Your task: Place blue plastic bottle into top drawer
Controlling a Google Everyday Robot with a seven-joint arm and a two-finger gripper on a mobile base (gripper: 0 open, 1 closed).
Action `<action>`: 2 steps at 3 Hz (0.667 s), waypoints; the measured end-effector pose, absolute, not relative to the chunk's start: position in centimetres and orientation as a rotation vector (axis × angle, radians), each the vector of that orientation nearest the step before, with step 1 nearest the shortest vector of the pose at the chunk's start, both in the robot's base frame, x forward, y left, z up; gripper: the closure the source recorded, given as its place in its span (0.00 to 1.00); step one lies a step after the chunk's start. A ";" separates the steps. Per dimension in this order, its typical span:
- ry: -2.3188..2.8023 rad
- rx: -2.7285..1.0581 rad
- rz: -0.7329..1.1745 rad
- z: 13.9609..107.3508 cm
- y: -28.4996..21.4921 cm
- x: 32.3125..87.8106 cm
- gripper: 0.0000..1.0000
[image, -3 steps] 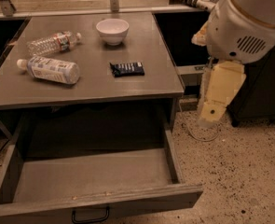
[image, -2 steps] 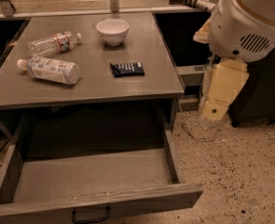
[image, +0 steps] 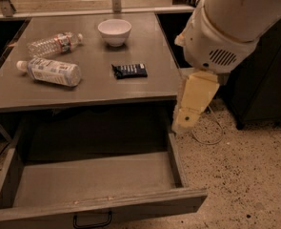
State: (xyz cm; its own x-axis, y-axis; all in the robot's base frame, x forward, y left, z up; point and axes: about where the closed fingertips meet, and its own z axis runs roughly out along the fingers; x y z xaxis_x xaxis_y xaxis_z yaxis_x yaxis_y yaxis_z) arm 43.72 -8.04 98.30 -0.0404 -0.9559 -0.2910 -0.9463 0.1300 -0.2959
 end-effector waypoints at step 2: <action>1.961 -1.861 0.008 97.4 -4.5 45.8 0.00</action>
Offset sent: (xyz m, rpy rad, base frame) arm 0.0163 0.0280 -0.0065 0.0174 0.0027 0.0316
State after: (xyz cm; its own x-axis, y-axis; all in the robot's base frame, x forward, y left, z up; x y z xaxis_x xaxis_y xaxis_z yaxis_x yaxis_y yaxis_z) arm 45.75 -4.51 97.41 -0.0026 -0.9503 -0.3114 -0.9528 0.0969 -0.2876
